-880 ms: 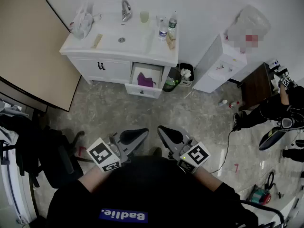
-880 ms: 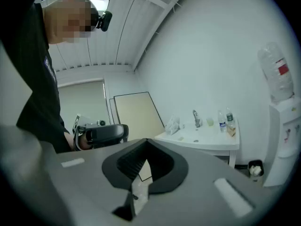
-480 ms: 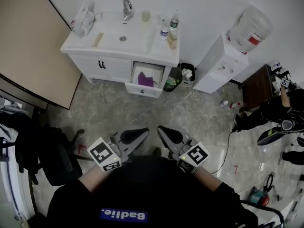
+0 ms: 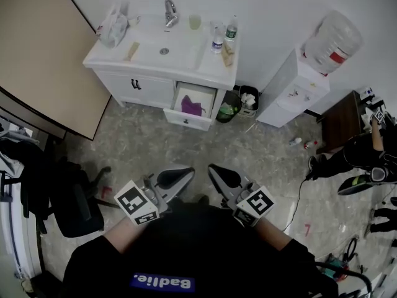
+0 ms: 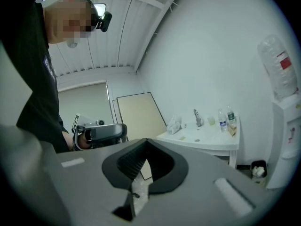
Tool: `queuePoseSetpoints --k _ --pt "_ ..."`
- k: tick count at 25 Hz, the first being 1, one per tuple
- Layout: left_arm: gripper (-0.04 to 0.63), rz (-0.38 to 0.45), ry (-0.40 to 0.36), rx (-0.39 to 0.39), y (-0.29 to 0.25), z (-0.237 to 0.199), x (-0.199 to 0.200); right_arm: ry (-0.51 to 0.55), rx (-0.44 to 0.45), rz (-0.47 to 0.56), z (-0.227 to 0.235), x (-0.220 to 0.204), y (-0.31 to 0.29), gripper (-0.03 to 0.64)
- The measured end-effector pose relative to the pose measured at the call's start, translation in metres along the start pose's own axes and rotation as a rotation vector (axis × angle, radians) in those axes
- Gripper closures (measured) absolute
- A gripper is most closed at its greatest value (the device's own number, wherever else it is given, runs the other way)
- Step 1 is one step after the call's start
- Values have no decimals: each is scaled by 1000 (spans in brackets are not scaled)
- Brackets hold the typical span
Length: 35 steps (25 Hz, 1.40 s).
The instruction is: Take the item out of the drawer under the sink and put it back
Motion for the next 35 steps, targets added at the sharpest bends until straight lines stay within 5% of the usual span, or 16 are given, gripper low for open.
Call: queuePoseSetpoints --k 7,24,35 --pt "605 2 -9 12 -14 -18 1 -1 1 -36 22 9 -6 615" --pt "606 6 22 -126 -20 -256 -5 15 -158 -65 116 53 -205 615" --pt "606 -30 28 -118 -49 -319 -28 -22 -187 -29 154 72 -232 615"
Point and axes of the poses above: the fingertips, and each gripper's own axes: y backward along the fingers, z to its right, x out of its top, the point moved 6 cm from there along y, backward along the fingers, and after that the axes turned 14 degrees about -y, right-handed, at the moved point
